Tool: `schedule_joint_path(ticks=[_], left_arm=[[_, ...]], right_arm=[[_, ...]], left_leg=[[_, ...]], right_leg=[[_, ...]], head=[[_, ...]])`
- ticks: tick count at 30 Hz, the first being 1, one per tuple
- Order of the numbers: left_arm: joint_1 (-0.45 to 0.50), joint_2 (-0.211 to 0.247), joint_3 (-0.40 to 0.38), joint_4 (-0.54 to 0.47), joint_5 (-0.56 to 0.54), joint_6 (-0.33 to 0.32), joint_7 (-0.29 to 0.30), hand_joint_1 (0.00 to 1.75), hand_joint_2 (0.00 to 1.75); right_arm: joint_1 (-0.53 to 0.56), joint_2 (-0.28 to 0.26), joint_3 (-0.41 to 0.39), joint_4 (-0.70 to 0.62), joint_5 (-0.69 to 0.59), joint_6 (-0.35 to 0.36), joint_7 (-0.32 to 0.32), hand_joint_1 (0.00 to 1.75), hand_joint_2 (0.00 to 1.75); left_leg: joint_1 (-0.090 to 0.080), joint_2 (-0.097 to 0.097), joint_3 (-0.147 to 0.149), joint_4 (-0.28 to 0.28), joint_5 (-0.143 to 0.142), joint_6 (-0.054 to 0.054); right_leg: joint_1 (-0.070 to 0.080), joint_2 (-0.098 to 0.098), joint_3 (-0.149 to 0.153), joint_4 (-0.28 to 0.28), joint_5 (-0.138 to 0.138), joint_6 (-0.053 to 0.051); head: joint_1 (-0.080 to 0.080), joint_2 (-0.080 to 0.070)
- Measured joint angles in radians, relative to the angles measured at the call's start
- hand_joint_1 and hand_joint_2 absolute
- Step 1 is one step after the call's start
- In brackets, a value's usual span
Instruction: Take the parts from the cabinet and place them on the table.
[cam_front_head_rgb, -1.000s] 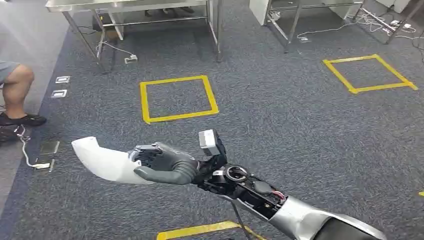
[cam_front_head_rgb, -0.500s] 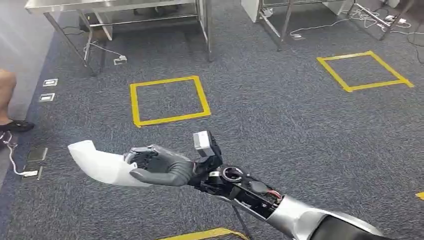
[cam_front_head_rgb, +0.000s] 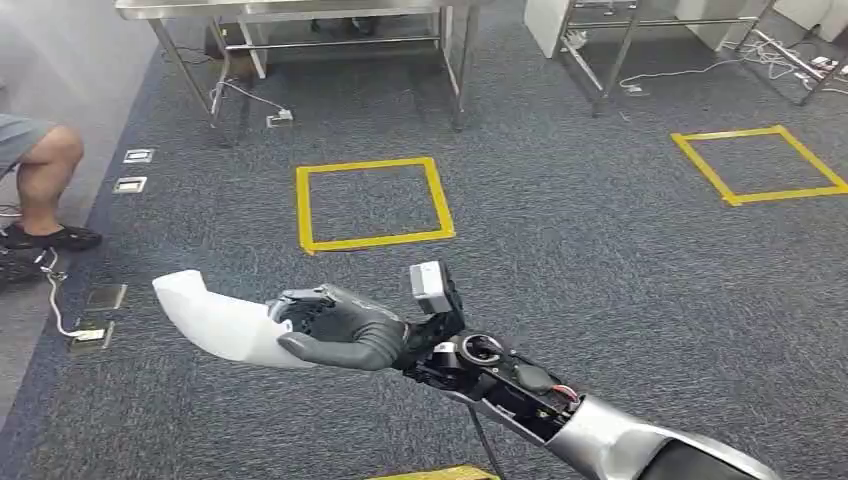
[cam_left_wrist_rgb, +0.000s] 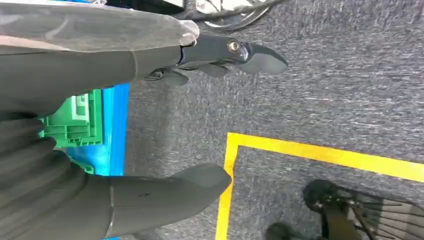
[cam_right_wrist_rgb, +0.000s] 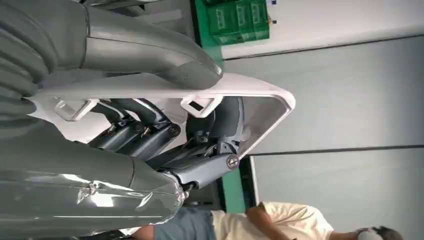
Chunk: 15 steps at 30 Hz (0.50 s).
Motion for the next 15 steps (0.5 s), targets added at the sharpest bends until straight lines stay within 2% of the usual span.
schedule_joint_path(ticks=[1, 2, 3, 4, 5, 6, 7, 8, 9, 10, 11, 12, 13, 14, 15], left_arm=[[0.0, -0.007, 0.0, 0.001, 0.0, 0.0, 0.0, 0.0, 1.75], [-0.002, -0.004, 0.0, 0.0, 0.0, 0.0, 0.0, 0.0, 1.75], [-0.002, -0.005, 0.0, 0.001, 0.002, 0.0, 0.0, 0.0, 1.75], [-0.002, -0.003, 0.0, 0.0, 0.002, -0.001, 0.0, 0.0, 1.75], [-0.002, -0.003, 0.0, 0.0, 0.003, -0.001, 0.001, 0.0, 1.75], [-0.001, 0.002, 0.0, 0.001, 0.004, -0.001, 0.001, 0.0, 1.75], [-0.002, -0.003, 0.0, 0.002, 0.004, -0.002, 0.001, 0.0, 1.75], [-0.003, -0.004, 0.0, 0.002, 0.004, -0.002, 0.001, 0.0, 1.75], [-0.004, -0.002, 0.0, 0.002, 0.005, -0.002, 0.001, 0.0, 1.75], [-0.003, -0.002, 0.0, 0.002, 0.005, -0.002, 0.001, 0.0, 1.75], [-0.001, -0.001, 0.0, 0.002, 0.008, -0.002, 0.001, 0.0, 1.75], [0.0, -0.001, 0.0, 0.002, 0.008, -0.002, 0.001, 0.0, 1.75], [0.002, 0.0, 0.0, 0.002, 0.011, -0.002, 0.001, 0.0, 1.75], [0.002, 0.0, 0.0, 0.002, 0.011, -0.002, 0.001, 0.0, 1.75], [0.002, 0.0, 0.0, 0.002, 0.011, -0.002, 0.001, 0.0, 1.75]], right_arm=[[-0.001, 0.0, 0.0, 0.0, 0.0, 0.0, -0.001, 1.75, 1.75], [-0.003, 0.0, 0.0, -0.001, 0.0, 0.0, -0.001, 1.75, 1.75], [-0.003, 0.0, 0.001, -0.003, 0.0, 0.0, 0.0, 1.75, 1.75], [-0.003, 0.0, 0.001, -0.003, 0.0, 0.0, -0.001, 1.75, 1.75], [-0.003, 0.0, 0.001, -0.003, 0.0, 0.001, -0.001, 1.75, 1.75], [-0.003, 0.003, 0.001, -0.005, 0.0, 0.002, -0.001, 1.75, 1.75], [-0.003, 0.003, 0.001, -0.005, 0.0, 0.004, -0.001, 1.75, 1.75], [-0.006, 0.005, 0.002, -0.006, 0.0, 0.006, -0.002, 1.75, 1.75], [-0.005, 0.006, 0.002, -0.006, 0.0, 0.006, -0.002, 1.75, 1.75], [-0.004, 0.006, 0.002, -0.005, 0.0, 0.006, -0.001, 1.75, 1.75], [-0.004, 0.005, 0.002, -0.005, 0.0, 0.006, -0.001, 1.75, 1.75], [-0.003, 0.005, 0.002, -0.005, 0.0, 0.006, -0.001, 1.75, 1.75], [-0.003, 0.006, 0.003, -0.005, 0.0, 0.006, -0.001, 1.75, 1.75], [-0.003, 0.006, 0.003, -0.005, 0.0, 0.006, -0.001, 1.75, 1.75], [-0.004, 0.006, 0.003, -0.005, 0.0, 0.006, -0.001, 1.75, 1.75]], left_leg=[[0.001, 0.0, -0.001, 0.0, -0.001, 0.0], [-0.008, -0.001, -0.007, 0.005, -0.001, -0.003], [-0.001, 0.0, -0.01, 0.001, 0.001, -0.009], [0.0, 0.001, -0.009, -0.001, -0.001, -0.013], [-0.001, 0.001, -0.006, -0.003, -0.001, -0.017], [-0.007, 0.002, -0.005, 0.001, -0.004, -0.021], [-0.004, 0.004, -0.015, 0.029, -0.022, -0.032], [0.003, 0.004, -0.05, 0.098, -0.058, -0.04], [0.009, 0.006, -0.096, 0.19, -0.095, -0.048], [0.016, 0.006, -0.14, 0.269, -0.117, -0.055], [0.02, 0.008, -0.174, 0.322, -0.126, -0.061], [0.026, 0.008, -0.185, 0.323, -0.109, -0.065], [0.03, 0.009, -0.166, 0.274, -0.068, -0.069], [0.034, 0.01, -0.128, 0.193, -0.015, -0.074], [0.039, 0.015, -0.079, 0.086, 0.042, -0.079]], right_leg=[[0.006, 0.001, 0.025, -0.057, 0.006, -0.023], [0.005, -0.002, 0.028, -0.086, 0.005, -0.021], [0.008, -0.001, 0.025, -0.084, 0.006, -0.021], [0.009, -0.001, 0.023, -0.085, 0.004, -0.025], [0.005, 0.0, 0.026, -0.091, 0.007, -0.028], [-0.008, -0.002, 0.046, -0.104, 0.016, -0.028], [-0.01, -0.002, 0.056, -0.111, 0.016, -0.029], [-0.012, -0.003, 0.058, -0.112, 0.016, -0.031], [-0.013, -0.005, 0.06, -0.112, 0.013, -0.031], [-0.014, -0.007, 0.064, -0.112, 0.009, -0.03], [-0.016, -0.007, 0.067, -0.112, 0.005, -0.027], [-0.02, -0.007, 0.075, -0.112, -0.002, -0.023], [-0.025, -0.006, 0.086, -0.111, -0.01, -0.017], [-0.031, -0.005, 0.099, -0.111, -0.02, -0.01], [-0.036, -0.005, 0.115, -0.111, -0.032, -0.002]], head=[[-0.004, 0.0], [-0.014, 0.0], [-0.013, 0.0], [-0.011, 0.0], [-0.009, 0.0], [-0.007, 0.0], [-0.013, 0.0], [-0.029, 0.0], [-0.036, 0.0], [-0.037, 0.0], [-0.037, 0.0], [-0.039, 0.0], [-0.039, 0.0], [-0.04, 0.0], [-0.042, 0.0]])
